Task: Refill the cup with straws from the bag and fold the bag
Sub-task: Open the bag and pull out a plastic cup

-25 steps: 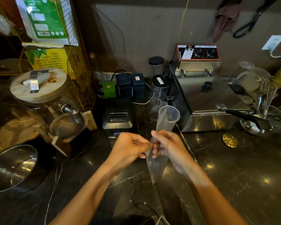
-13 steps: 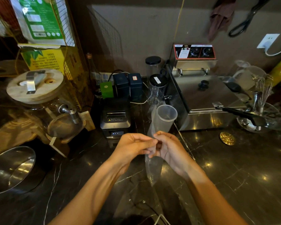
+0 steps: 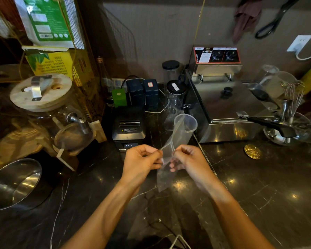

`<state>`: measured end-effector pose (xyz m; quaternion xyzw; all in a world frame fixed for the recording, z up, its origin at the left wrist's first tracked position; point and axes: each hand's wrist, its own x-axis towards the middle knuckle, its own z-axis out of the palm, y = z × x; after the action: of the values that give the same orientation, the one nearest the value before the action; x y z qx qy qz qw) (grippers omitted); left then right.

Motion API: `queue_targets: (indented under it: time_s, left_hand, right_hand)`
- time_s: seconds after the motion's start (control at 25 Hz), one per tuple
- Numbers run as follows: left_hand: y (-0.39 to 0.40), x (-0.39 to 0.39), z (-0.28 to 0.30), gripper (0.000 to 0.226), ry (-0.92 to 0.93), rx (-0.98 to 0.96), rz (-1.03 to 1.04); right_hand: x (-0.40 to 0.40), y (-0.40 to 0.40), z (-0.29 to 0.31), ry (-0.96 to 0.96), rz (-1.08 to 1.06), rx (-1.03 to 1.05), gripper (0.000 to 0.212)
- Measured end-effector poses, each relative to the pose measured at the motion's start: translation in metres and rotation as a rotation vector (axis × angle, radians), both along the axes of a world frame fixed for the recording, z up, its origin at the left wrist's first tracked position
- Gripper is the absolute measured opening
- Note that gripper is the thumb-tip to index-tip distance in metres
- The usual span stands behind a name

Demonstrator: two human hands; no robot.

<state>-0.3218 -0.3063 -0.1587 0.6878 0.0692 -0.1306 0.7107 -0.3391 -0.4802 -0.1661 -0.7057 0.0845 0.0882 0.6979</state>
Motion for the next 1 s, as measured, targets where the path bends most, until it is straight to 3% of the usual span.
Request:
queue_targets:
  time_s: [0.08,0.24,0.36,0.6,0.76,1.0]
  left_hand:
    - [0.0,0.0,-0.001,0.004,-0.033,0.058,-0.052]
    - [-0.002,0.005,0.003,0.018,-0.092,0.142,-0.2]
    - [-0.005,0.007,0.006,0.016,-0.103,0.155,-0.276]
    - [-0.009,0.008,0.005,0.015,-0.194,0.298,-0.325]
    - [-0.009,0.008,0.005,0.022,-0.204,0.341,-0.236]
    - [-0.014,0.012,0.006,0.009,-0.246,0.385,-0.319]
  right_hand:
    - [-0.001,-0.002,0.0,0.023,0.027,-0.056,0.022]
    - [-0.001,-0.003,0.002,0.033,0.066,-0.111,0.009]
    - [0.0,-0.004,0.003,0.034,0.01,-0.093,0.013]
    - [-0.004,-0.005,0.008,0.002,0.058,-0.251,0.019]
    - [-0.003,-0.014,0.017,0.049,-0.033,-0.484,0.02]
    - [0.0,-0.01,0.026,-0.04,-0.046,-0.629,0.018]
